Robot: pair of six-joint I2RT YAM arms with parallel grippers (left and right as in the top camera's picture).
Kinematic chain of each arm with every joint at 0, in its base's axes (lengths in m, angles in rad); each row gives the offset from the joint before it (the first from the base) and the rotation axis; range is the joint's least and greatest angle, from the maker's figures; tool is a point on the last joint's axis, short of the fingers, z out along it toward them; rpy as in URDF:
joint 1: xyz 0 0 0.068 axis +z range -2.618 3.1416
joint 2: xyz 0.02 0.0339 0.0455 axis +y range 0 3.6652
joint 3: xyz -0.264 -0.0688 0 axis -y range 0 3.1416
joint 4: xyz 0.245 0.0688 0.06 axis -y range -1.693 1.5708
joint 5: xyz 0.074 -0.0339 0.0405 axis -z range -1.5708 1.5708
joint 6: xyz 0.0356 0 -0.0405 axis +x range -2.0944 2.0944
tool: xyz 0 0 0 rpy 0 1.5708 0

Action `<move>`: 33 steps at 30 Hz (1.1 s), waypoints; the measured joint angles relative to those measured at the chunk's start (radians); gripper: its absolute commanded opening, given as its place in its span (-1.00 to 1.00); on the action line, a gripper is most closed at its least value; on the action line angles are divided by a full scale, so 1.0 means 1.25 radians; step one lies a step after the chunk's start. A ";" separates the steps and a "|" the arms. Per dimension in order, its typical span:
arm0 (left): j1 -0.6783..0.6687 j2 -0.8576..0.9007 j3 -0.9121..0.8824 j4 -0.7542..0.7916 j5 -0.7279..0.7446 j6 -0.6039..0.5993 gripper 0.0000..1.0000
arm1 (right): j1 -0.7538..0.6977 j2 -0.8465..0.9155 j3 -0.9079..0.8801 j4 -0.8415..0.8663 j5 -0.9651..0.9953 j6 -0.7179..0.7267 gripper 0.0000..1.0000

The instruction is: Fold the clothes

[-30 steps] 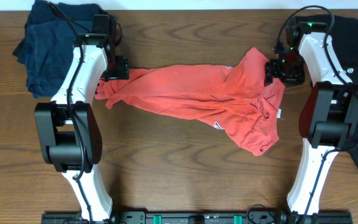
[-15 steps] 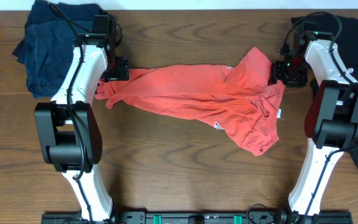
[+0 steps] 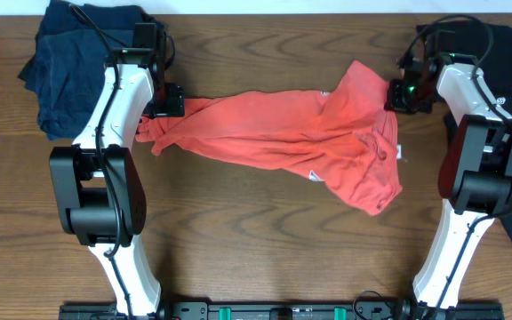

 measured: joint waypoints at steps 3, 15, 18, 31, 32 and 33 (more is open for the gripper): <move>0.000 0.000 0.000 -0.007 0.000 0.000 0.68 | -0.017 0.005 -0.006 0.082 -0.007 -0.014 -0.98; 0.000 0.000 0.000 -0.039 0.034 -0.021 0.68 | -0.083 0.020 -0.010 0.193 -0.018 -0.129 0.14; 0.000 0.000 0.000 -0.071 0.049 -0.021 0.68 | -0.082 0.019 0.011 0.136 -0.038 -0.144 0.35; 0.000 0.000 -0.020 -0.021 0.153 -0.012 0.68 | -0.073 -0.057 0.142 -0.043 -0.190 -0.190 0.49; 0.000 0.000 -0.030 -0.002 0.159 -0.007 0.68 | -0.066 -0.077 0.145 -0.051 -0.197 -0.198 0.49; 0.001 0.000 -0.036 0.011 0.164 -0.002 0.68 | -0.062 -0.088 0.146 -0.057 -0.199 -0.204 0.50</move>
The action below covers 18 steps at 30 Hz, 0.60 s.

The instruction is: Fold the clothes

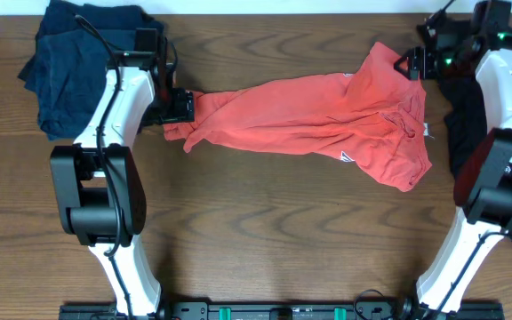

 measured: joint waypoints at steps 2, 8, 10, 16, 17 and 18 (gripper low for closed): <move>0.002 0.001 -0.018 0.040 0.008 0.006 0.67 | 0.017 -0.025 0.004 -0.020 -0.005 -0.013 0.50; 0.026 0.014 -0.056 0.134 0.017 0.014 0.66 | 0.063 -0.041 0.011 -0.056 -0.013 -0.031 0.49; 0.032 0.017 -0.059 0.136 0.017 0.017 0.63 | 0.071 -0.041 0.011 -0.061 -0.014 -0.034 0.48; 0.037 0.017 -0.059 0.117 0.032 0.023 0.59 | 0.092 -0.041 0.011 -0.062 -0.011 -0.035 0.47; 0.036 0.017 -0.059 0.117 0.040 0.023 0.59 | 0.096 -0.041 0.011 -0.061 -0.009 -0.036 0.47; 0.036 0.017 -0.059 0.117 0.048 0.023 0.59 | 0.102 -0.041 0.011 -0.058 -0.003 -0.036 0.47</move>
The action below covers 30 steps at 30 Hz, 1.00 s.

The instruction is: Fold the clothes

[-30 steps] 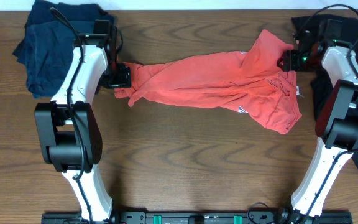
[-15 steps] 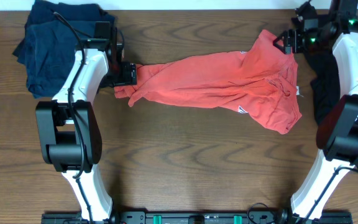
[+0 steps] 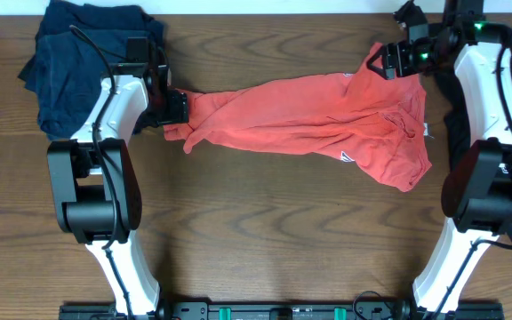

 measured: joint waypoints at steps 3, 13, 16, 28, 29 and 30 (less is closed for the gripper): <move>-0.001 0.000 0.000 -0.002 0.020 0.000 0.57 | 0.012 0.000 0.000 0.004 0.007 0.000 0.48; -0.001 0.000 0.000 0.013 0.044 -0.001 0.22 | 0.014 0.000 0.000 0.000 0.014 0.000 0.47; -0.001 0.000 0.000 -0.016 0.066 0.001 0.16 | 0.014 0.000 0.000 -0.003 0.017 0.000 0.49; -0.056 -0.045 0.000 -0.084 0.079 0.026 0.18 | 0.014 0.000 0.000 -0.005 0.024 0.000 0.50; -0.066 -0.045 0.000 -0.075 0.075 0.027 0.18 | 0.014 0.000 0.000 -0.006 0.024 0.000 0.51; -0.073 -0.044 0.000 -0.068 0.072 0.028 0.18 | 0.014 0.000 0.000 -0.009 0.024 0.000 0.51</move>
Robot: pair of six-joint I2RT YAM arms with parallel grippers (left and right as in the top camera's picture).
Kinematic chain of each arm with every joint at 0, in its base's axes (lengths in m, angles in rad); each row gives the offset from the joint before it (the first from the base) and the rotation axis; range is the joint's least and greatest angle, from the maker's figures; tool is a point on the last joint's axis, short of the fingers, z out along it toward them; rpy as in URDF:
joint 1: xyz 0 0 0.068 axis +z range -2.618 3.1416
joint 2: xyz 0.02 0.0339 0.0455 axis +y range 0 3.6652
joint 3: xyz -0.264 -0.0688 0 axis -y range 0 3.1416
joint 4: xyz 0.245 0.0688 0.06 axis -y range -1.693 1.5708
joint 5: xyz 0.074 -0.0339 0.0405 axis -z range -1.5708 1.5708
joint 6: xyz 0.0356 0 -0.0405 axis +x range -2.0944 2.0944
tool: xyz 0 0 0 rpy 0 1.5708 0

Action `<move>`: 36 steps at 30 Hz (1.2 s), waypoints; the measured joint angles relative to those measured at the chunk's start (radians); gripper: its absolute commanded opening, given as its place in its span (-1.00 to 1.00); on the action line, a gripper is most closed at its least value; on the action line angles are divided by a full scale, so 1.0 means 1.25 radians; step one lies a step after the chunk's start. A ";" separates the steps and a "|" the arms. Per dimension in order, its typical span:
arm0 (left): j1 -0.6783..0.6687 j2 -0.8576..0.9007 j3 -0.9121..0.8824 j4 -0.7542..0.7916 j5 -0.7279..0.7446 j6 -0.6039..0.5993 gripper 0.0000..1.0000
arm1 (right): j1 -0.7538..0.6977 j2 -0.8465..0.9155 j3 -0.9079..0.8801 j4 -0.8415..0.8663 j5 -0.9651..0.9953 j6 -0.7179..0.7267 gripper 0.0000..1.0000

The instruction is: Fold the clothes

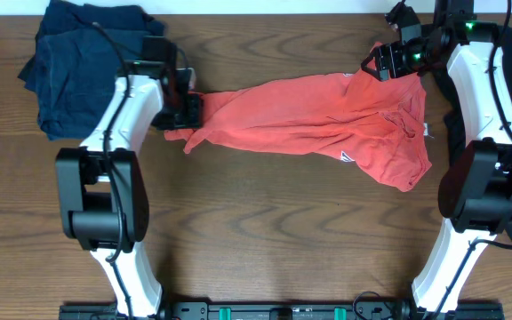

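A red shirt (318, 120) lies crumpled and stretched sideways across the middle of the wooden table (256, 231). Its narrow left end is bunched at my left gripper (191, 108), which looks shut on that fabric. The wide right part spreads down to a lower corner (407, 182). My right gripper (377, 62) sits over the shirt's upper right corner, touching it. Its fingers are dark against the cloth, so their state does not show.
A pile of dark navy clothes (74, 62) lies at the back left, beside the left arm. A black garment lies at the back right, partly under the right arm. A small white tag (348, 157) shows on the shirt.
My left gripper has shifted slightly right along the shirt's left end, bunching it a little. My right gripper has barely moved at the upper right corner. The shirt's body lies as before.
First the shirt lay further left, held between both grippers. Then it had shifted right and back, with my right gripper raised to the far right corner. After that my right gripper stood further left over the top corner. Now my left gripper has edged right.
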 measured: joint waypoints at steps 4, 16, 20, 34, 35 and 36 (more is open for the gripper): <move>-0.013 0.000 0.000 0.033 -0.017 0.009 0.17 | 0.000 0.000 0.000 -0.013 0.000 0.000 0.51; -0.011 0.022 0.000 0.060 -0.099 -0.012 -0.24 | 0.000 0.000 0.000 -0.019 0.003 0.000 0.51; -0.011 0.022 0.000 0.060 -0.100 -0.023 -0.30 | 0.000 0.000 0.000 -0.019 0.003 0.000 0.51; -0.011 0.039 -0.007 0.064 -0.120 -0.103 -0.88 | 0.000 0.000 0.000 -0.017 0.009 0.000 0.52; -0.011 0.039 -0.007 0.065 -0.120 -0.104 -0.88 | 0.000 0.000 0.000 -0.017 0.011 0.000 0.54; -0.011 0.039 -0.007 0.065 -0.120 -0.107 -0.88 | 0.000 0.000 0.000 -0.017 0.014 0.000 0.53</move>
